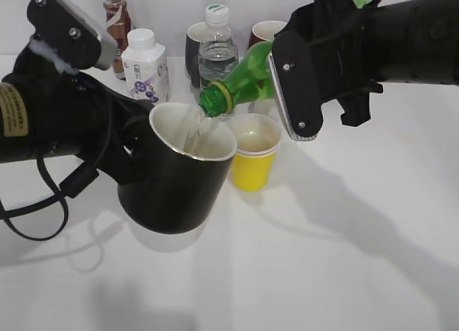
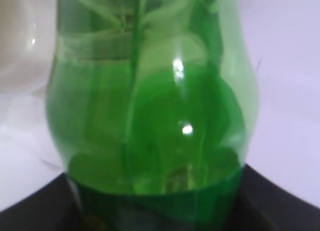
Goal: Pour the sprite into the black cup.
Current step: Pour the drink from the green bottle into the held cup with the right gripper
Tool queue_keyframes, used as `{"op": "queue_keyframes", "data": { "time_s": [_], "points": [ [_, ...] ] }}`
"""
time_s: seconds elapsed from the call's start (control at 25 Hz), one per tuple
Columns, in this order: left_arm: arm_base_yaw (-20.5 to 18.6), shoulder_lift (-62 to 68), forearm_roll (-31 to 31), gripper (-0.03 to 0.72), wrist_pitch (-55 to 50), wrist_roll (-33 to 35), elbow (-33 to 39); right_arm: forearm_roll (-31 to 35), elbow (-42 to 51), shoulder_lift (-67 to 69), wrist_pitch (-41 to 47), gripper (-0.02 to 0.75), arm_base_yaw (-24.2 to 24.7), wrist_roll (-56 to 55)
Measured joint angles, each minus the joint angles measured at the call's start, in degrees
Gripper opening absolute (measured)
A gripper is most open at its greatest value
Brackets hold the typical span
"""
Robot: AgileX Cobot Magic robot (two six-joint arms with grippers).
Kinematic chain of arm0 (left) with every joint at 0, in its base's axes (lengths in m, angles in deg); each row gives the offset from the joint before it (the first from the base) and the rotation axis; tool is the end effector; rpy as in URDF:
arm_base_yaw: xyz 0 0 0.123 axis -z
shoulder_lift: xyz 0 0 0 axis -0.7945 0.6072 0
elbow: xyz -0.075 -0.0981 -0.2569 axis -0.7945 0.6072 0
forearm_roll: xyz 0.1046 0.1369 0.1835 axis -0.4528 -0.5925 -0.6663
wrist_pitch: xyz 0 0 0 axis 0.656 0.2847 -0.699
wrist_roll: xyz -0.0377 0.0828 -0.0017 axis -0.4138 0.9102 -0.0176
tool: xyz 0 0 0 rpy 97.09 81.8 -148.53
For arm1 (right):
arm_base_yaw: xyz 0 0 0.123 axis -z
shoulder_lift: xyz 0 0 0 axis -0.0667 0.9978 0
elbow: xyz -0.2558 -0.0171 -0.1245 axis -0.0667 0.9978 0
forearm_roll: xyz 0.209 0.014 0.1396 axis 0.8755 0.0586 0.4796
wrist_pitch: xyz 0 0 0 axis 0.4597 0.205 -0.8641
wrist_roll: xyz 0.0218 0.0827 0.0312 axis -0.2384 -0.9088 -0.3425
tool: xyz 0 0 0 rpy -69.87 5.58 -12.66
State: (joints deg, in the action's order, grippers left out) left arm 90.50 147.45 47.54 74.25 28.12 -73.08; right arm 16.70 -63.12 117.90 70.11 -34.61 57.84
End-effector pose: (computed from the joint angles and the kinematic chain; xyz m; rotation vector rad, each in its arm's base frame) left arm 0.2106 -0.1669 0.2457 0.9258 1.8679 -0.2838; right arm 0.2589 0.1957 0.2738 -1.9142 0.9426 -0.6506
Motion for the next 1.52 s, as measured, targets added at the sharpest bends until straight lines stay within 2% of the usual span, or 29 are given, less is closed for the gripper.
{"op": "queue_keyframes", "data": {
  "time_s": [0.36,1.2,1.32,1.52],
  "points": [
    [0.11,0.0,0.18,0.04,-0.66,0.0,0.0,-2.66,-0.16,0.0,-0.11,0.387,0.0,0.04],
    [0.11,0.0,0.18,0.04,-1.06,0.0,0.0,-2.87,-0.18,0.0,-0.98,0.386,0.0,0.18],
    [0.11,0.0,0.18,0.04,-1.06,0.0,0.0,-1.24,-0.18,0.0,-1.79,0.386,0.0,0.1],
    [0.11,0.0,0.18,0.04,0.71,0.06,0.0,5.96,-0.23,0.0,-2.93,0.386,0.0,-0.01]
  ]
}}
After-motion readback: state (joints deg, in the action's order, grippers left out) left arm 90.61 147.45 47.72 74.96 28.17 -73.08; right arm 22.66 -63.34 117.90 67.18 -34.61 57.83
